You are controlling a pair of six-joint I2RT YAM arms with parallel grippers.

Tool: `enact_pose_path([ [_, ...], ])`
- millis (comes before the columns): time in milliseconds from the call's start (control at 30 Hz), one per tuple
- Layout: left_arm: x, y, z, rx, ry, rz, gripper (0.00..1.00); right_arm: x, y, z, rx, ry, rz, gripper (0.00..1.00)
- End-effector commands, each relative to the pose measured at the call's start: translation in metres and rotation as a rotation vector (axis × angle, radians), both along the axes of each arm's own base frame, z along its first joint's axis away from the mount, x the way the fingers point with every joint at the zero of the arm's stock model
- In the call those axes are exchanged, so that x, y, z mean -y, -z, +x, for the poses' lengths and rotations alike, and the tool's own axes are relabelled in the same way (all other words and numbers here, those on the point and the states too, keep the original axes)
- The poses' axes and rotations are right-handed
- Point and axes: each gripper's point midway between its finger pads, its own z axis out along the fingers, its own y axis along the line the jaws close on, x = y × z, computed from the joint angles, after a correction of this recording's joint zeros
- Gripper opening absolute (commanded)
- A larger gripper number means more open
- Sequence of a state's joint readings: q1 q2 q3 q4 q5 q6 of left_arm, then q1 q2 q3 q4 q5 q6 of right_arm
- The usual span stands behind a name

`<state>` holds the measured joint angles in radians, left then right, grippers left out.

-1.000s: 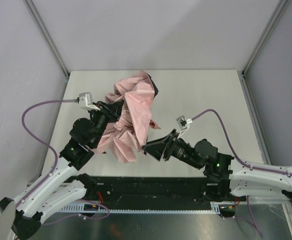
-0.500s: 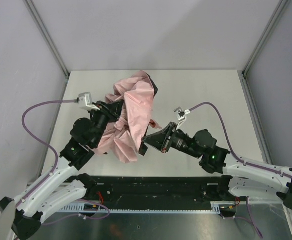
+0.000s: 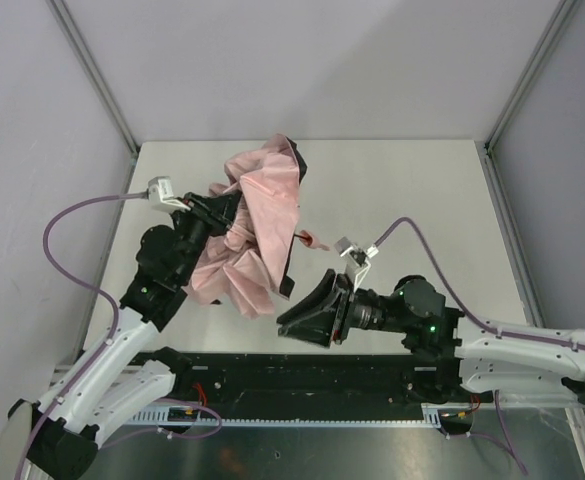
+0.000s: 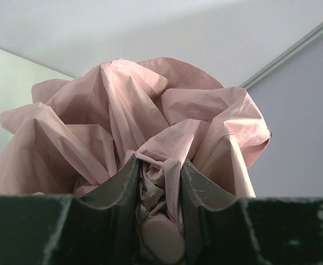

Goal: Put away the umbrella

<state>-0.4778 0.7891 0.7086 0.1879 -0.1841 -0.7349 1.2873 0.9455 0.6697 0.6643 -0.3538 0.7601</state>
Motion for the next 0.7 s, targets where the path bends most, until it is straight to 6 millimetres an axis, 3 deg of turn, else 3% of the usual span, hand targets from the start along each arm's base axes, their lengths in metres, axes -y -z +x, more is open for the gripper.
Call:
enact_pose_path([
  [0, -0.004, -0.05, -0.016, 0.151, 0.027, -0.1, 0.0, 0.015, 0.025, 0.082, -0.087, 0.47, -0.198, 0.49],
  [100, -0.006, -0.047, -0.016, 0.149, 0.017, -0.094, 0.0, 0.023, 0.034, 0.095, -0.094, 0.549, -0.238, 0.62],
  [167, -0.005, -0.045, -0.015, 0.143, 0.017, -0.094, 0.0, 0.021, 0.034, 0.098, -0.09, 0.558, -0.239, 0.65],
  [433, -0.002, -0.036, -0.006, 0.114, 0.009, -0.077, 0.0, -0.005, 0.03, 0.11, -0.094, 0.577, -0.221, 0.5],
  [667, -0.006, -0.028, 0.005, 0.1, -0.04, -0.025, 0.0, -0.017, 0.039, 0.143, -0.057, 0.73, -0.284, 0.63],
])
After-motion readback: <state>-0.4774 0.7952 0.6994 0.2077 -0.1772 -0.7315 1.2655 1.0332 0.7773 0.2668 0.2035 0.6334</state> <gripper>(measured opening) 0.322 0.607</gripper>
